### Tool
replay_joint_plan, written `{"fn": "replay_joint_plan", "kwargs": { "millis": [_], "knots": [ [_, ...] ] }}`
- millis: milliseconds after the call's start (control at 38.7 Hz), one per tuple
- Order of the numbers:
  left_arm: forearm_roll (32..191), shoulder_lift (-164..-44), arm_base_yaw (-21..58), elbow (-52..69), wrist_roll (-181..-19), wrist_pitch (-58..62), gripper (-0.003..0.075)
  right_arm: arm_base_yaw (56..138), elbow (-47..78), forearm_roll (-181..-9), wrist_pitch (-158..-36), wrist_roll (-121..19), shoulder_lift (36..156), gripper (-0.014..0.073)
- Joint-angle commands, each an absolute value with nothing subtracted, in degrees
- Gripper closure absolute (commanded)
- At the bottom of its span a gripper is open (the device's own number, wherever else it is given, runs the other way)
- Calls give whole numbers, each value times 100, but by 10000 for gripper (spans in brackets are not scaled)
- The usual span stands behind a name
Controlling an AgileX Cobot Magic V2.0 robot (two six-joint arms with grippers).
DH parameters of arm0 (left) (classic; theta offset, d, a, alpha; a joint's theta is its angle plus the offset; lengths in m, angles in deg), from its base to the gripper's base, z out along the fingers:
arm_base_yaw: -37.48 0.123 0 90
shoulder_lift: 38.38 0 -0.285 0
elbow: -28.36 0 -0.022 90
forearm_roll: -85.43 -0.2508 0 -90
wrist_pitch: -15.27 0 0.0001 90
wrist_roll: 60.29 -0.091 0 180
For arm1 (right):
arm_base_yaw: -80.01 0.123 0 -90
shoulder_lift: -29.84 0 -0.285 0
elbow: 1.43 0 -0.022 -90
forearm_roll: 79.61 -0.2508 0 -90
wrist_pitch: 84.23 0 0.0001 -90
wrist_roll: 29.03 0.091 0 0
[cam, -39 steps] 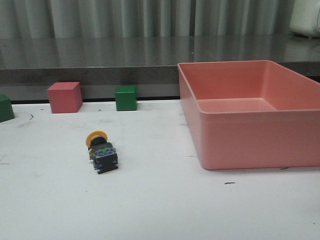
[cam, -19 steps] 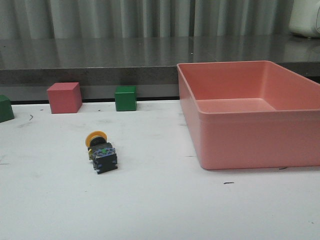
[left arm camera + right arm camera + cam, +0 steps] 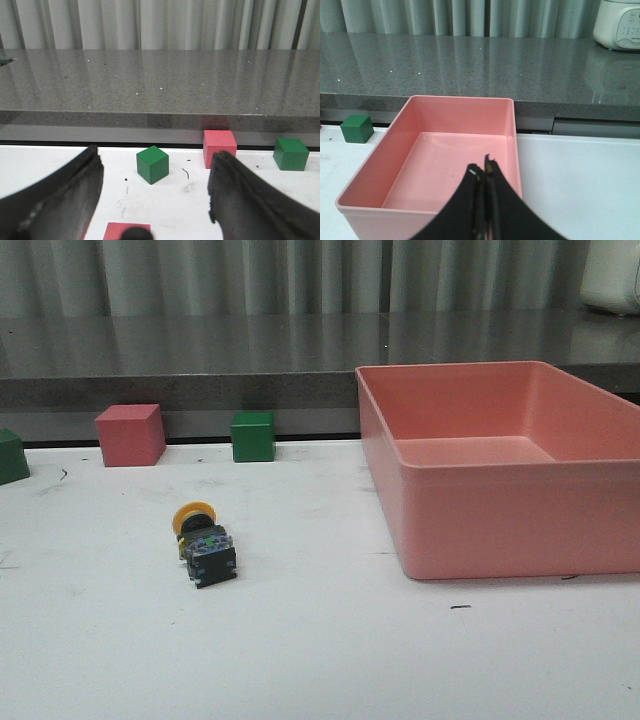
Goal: Place and stand button with both arms
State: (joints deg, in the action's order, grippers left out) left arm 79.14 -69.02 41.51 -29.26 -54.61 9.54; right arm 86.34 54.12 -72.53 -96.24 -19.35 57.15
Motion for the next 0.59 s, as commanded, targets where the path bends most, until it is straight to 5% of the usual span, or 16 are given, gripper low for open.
{"fn": "replay_joint_plan", "kwargs": {
  "millis": [0,207,569],
  "knots": [
    [8472,-6968,4117,-2716,-5468,1527,283,8621,5263,-7166,-9119,-1981,5745,657],
    [8601,-7575,3790,-2457,-5468,993,283,8621,5263,-7166,-9119,-1981,5745,657],
    [8612,-9730,2038,-1521,-5468,996,283,8621,5263,-7166,-9119,-1981,5745,657]
  ]
}}
